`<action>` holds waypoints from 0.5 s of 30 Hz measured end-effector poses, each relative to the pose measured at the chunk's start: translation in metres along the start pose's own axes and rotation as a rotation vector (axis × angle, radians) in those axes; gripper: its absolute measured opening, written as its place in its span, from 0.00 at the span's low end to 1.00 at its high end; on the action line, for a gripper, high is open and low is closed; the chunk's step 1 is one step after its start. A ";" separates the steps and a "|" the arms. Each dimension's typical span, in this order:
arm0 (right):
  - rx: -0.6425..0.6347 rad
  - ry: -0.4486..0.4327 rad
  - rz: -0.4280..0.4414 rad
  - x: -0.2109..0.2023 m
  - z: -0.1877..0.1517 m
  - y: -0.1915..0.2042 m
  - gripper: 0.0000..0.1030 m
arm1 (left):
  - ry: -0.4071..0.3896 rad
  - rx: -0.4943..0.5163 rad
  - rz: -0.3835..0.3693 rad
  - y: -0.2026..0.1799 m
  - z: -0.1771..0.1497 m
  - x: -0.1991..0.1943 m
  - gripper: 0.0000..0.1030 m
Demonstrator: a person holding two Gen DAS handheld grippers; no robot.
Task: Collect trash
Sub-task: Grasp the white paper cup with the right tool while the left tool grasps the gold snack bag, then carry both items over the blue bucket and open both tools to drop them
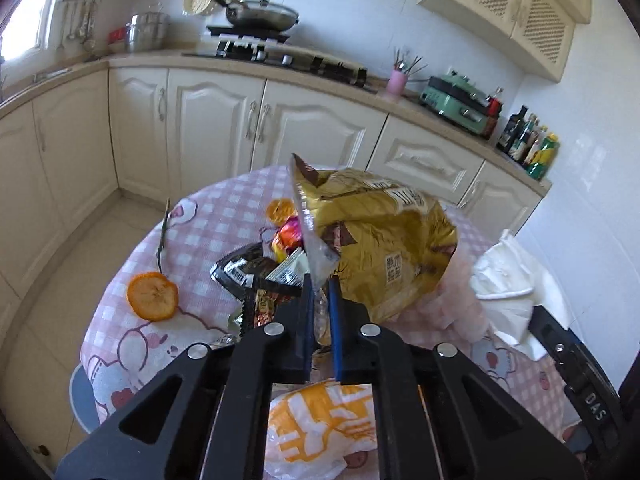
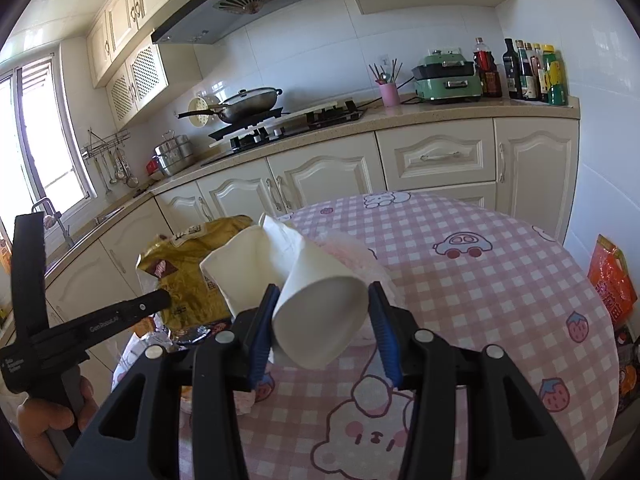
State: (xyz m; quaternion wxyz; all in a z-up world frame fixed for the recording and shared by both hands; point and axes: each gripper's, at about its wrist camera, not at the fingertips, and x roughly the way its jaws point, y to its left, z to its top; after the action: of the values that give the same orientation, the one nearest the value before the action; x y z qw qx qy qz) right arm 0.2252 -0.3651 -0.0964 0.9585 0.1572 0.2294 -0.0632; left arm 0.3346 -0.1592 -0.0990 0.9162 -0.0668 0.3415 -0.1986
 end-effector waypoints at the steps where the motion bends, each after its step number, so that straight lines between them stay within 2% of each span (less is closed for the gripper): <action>1: -0.004 -0.005 0.003 -0.002 0.001 0.003 0.43 | -0.023 0.007 -0.009 -0.002 0.001 -0.008 0.03; 4: -0.019 -0.020 0.018 -0.009 0.005 0.015 0.43 | -0.076 0.003 -0.032 -0.001 0.001 -0.032 0.03; 8: -0.047 -0.047 0.063 -0.019 0.012 0.041 0.43 | -0.148 -0.021 -0.025 0.013 0.000 -0.071 0.03; 15: -0.110 -0.051 0.202 -0.027 0.015 0.117 0.43 | -0.251 -0.090 0.100 0.067 -0.007 -0.144 0.03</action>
State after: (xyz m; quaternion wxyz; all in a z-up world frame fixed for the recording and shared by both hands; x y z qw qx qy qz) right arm 0.2300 -0.2586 -0.0396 0.9726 0.1252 0.1911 0.0425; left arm 0.2521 -0.0392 -0.0354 0.9566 -0.1149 0.2354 -0.1273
